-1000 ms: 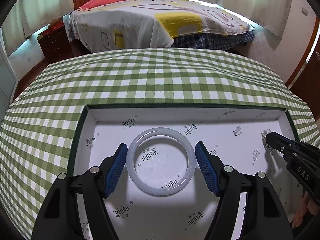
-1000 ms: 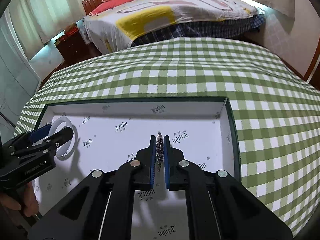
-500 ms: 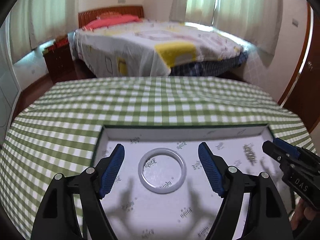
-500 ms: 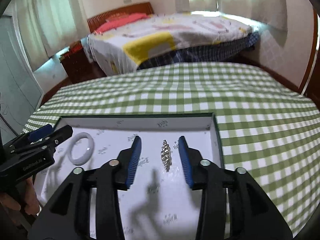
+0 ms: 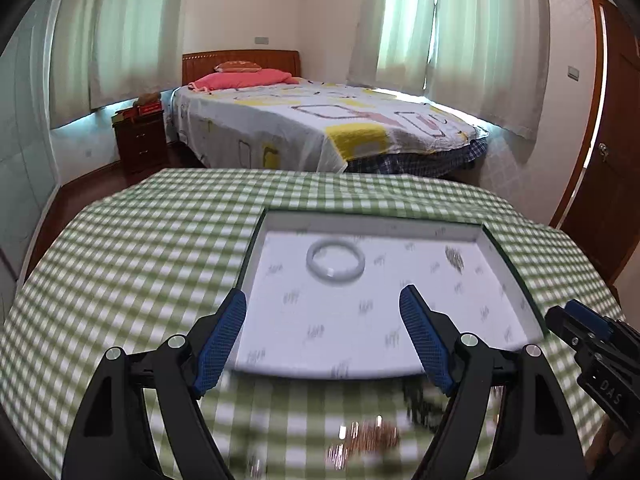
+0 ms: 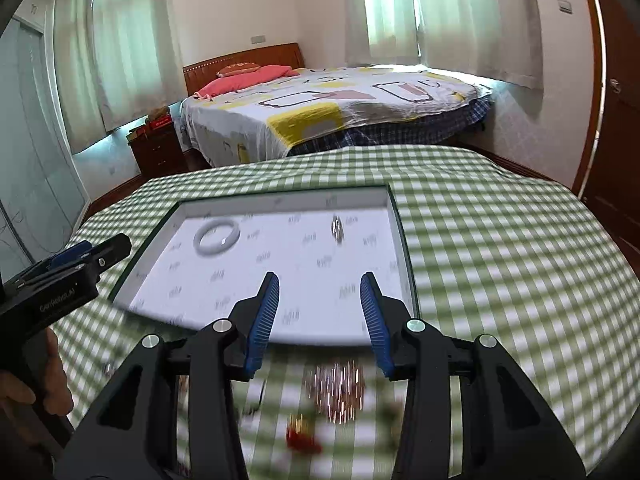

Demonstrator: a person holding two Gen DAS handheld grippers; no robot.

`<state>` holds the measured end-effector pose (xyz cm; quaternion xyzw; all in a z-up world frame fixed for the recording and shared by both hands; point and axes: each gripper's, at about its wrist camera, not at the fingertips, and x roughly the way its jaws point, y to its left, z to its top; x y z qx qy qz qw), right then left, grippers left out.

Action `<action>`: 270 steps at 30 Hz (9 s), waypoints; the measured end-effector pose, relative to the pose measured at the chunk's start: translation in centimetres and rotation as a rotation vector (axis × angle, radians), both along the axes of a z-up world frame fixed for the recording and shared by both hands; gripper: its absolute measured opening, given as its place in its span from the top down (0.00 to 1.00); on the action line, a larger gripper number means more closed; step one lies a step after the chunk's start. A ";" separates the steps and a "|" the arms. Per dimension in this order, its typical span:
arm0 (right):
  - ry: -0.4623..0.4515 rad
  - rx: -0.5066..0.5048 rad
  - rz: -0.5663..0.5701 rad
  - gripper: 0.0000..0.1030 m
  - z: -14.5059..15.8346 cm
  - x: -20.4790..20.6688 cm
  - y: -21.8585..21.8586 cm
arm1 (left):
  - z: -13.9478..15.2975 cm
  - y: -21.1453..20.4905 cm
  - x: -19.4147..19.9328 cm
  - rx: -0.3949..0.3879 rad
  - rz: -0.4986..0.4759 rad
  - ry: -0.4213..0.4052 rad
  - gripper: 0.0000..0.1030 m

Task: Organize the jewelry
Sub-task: 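Withdraw both grippers from the tray back toward the remaining jewelry, then grasp the dark red bead bracelet with the left gripper while the right grasps the red tassel charm, then lift the bead bracelet and red tassel charm and carry them over the tray, then lower and open both grippers, dropping beads and tassel charm into the tray, then move the left gripper to the pearl ring while the right approaches the red knot charm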

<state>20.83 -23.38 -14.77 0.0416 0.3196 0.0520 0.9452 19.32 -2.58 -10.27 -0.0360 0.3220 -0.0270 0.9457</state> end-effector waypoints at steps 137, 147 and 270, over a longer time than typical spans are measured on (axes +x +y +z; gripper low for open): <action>-0.220 -0.003 0.093 0.80 3.6 1.7 3.2 | 2.6 -3.6 -1.2 -0.021 -0.162 -0.227 0.89; -0.138 0.021 0.089 0.80 1.1 10.3 3.0 | -0.2 -4.1 7.1 -0.016 -0.138 -0.120 0.89; 0.111 -0.027 0.071 0.85 -7.6 -4.7 1.8 | -7.6 5.4 -6.7 -0.073 0.062 0.130 0.65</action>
